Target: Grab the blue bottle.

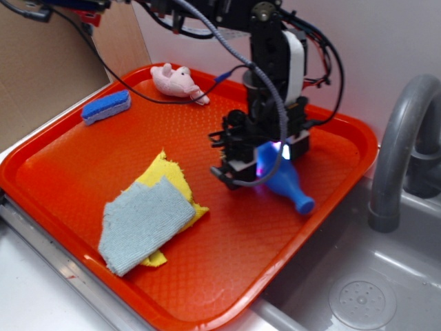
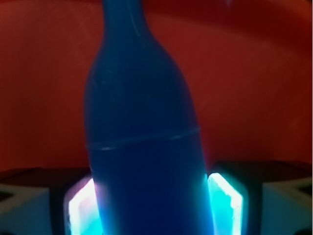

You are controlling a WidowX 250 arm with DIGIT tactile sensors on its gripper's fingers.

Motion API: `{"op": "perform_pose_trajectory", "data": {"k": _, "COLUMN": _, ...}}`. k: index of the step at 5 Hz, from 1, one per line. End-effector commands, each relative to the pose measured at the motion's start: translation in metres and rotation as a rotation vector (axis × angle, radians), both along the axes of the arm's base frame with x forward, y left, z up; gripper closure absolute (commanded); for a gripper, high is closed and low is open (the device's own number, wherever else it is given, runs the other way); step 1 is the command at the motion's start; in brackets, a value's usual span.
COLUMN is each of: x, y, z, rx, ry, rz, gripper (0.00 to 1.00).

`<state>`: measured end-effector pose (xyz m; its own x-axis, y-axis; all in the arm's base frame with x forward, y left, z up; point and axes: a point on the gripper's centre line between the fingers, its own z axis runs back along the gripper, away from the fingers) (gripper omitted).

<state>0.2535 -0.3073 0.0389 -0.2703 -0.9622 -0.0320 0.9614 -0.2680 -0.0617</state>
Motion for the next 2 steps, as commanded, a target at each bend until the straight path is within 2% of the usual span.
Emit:
{"op": "perform_pose_trajectory", "data": {"k": 1, "x": -0.029, "y": 0.064, "z": 0.115, "rx": -0.059, "ry": -0.065, "rz": 0.487, "gripper": 1.0}}
{"op": "perform_pose_trajectory", "data": {"k": 2, "x": -0.043, "y": 0.078, "z": 0.142, "rx": -0.048, "ry": -0.108, "rz": 0.735, "gripper": 1.0}}
